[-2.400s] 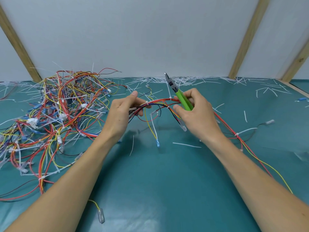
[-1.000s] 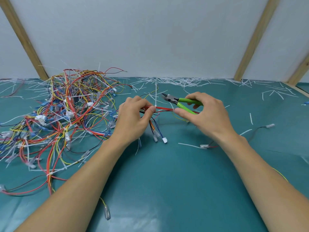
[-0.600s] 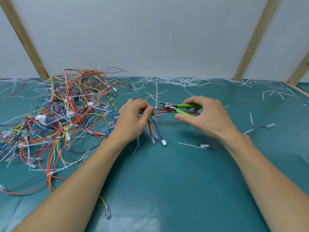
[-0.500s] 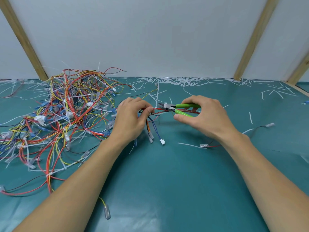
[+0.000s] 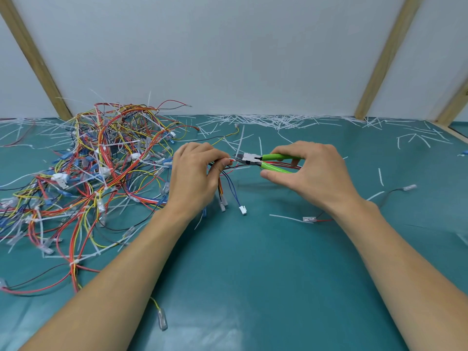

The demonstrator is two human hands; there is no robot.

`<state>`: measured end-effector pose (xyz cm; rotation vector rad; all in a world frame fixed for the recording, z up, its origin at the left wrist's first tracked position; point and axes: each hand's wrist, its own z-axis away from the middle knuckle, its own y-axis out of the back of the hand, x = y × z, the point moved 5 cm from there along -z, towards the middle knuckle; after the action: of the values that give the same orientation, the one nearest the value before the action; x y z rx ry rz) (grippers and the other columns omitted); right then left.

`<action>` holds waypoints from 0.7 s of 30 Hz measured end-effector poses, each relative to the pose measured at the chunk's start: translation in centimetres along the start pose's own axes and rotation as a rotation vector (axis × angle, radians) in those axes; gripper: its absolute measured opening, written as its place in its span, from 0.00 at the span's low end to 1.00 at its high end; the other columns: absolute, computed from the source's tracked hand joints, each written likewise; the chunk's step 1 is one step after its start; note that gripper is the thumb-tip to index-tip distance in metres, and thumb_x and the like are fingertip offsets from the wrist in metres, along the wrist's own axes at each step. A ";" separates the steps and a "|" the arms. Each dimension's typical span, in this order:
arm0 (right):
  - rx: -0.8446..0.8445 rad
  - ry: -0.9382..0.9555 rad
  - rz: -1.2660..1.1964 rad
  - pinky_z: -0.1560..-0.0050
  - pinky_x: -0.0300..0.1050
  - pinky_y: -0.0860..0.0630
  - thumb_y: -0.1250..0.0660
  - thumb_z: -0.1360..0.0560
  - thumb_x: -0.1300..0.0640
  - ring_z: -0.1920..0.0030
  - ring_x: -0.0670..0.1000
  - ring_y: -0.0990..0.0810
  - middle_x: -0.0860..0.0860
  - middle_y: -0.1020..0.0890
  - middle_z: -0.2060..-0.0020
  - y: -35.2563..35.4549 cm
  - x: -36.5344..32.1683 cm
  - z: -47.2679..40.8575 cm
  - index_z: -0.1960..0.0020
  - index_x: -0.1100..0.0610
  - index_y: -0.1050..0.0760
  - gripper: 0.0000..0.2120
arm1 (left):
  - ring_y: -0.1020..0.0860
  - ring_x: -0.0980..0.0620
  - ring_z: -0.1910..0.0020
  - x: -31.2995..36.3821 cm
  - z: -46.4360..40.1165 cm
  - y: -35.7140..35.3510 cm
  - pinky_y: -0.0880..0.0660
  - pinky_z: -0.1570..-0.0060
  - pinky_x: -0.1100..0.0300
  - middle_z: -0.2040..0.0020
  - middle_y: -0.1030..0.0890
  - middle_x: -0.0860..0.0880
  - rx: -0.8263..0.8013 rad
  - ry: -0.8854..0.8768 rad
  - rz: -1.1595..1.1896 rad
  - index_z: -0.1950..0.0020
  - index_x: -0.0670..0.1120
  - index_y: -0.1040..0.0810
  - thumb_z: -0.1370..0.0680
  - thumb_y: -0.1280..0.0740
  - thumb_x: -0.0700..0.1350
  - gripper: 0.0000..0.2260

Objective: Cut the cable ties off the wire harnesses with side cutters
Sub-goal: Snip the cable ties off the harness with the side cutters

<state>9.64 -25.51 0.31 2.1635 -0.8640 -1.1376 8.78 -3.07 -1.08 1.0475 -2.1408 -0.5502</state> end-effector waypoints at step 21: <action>-0.019 -0.007 0.000 0.61 0.46 0.33 0.22 0.32 0.37 0.62 0.45 0.26 0.42 0.16 0.60 -0.1 0.0 0.0 0.50 0.42 0.14 0.14 | 0.24 0.46 0.55 0.1 0.1 0.2 0.31 0.47 0.49 0.60 0.21 0.54 0.008 0.005 -0.009 0.53 0.48 0.14 0.22 0.29 0.44 0.04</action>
<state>9.66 -25.41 0.21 2.1452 -0.8529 -1.1498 8.53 -3.05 -0.98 1.0623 -2.1368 -0.5431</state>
